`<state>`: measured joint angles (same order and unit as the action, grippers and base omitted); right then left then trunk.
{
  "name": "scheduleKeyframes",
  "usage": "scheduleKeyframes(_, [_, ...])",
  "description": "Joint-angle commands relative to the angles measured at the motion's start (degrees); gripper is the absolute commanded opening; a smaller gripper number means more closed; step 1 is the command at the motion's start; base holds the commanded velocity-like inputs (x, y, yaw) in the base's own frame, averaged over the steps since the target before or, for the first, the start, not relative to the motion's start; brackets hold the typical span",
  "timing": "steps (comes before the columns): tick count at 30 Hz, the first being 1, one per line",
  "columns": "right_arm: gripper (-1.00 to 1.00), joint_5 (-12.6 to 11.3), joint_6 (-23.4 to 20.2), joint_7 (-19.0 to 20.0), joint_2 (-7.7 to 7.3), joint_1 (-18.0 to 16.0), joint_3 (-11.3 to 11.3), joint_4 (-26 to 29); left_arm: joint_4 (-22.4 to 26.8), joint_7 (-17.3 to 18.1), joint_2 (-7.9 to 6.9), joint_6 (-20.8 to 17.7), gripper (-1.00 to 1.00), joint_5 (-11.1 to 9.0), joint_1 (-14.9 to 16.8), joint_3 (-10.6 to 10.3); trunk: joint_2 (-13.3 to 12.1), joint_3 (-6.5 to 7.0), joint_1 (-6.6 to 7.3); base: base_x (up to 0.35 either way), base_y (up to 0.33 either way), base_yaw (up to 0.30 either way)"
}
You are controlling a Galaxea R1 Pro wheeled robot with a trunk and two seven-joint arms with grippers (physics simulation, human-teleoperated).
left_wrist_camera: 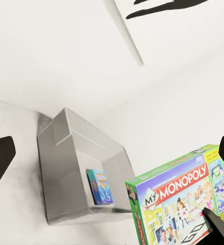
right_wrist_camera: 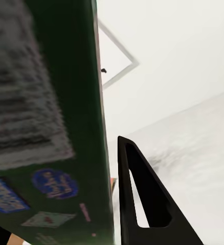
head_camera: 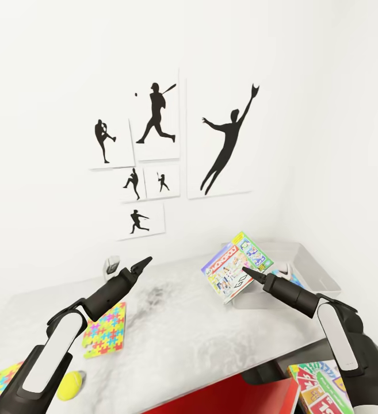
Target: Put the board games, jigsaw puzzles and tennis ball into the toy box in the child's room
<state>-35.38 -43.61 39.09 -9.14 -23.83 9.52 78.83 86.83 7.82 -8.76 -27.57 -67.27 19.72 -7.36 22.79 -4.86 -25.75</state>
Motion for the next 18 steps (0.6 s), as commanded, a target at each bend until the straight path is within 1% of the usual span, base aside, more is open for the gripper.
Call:
scheduleKeyframes(1, [-1.0,-0.1,-0.3,0.1,0.0,-0.1,0.1,0.0,0.0,0.0,-0.03,-0.2,1.0,-0.3,0.1,0.0,0.1,-0.13,-0.04,0.009,-0.028,0.0])
scheduleKeyframes(18, [-1.0,-0.2,-0.3,0.2,0.0,0.0,0.1,0.0,0.0,0.0,-0.03,-0.2,1.0,-0.3,0.1,0.0,0.1,-0.13,-0.04,0.003,-0.009,0.0])
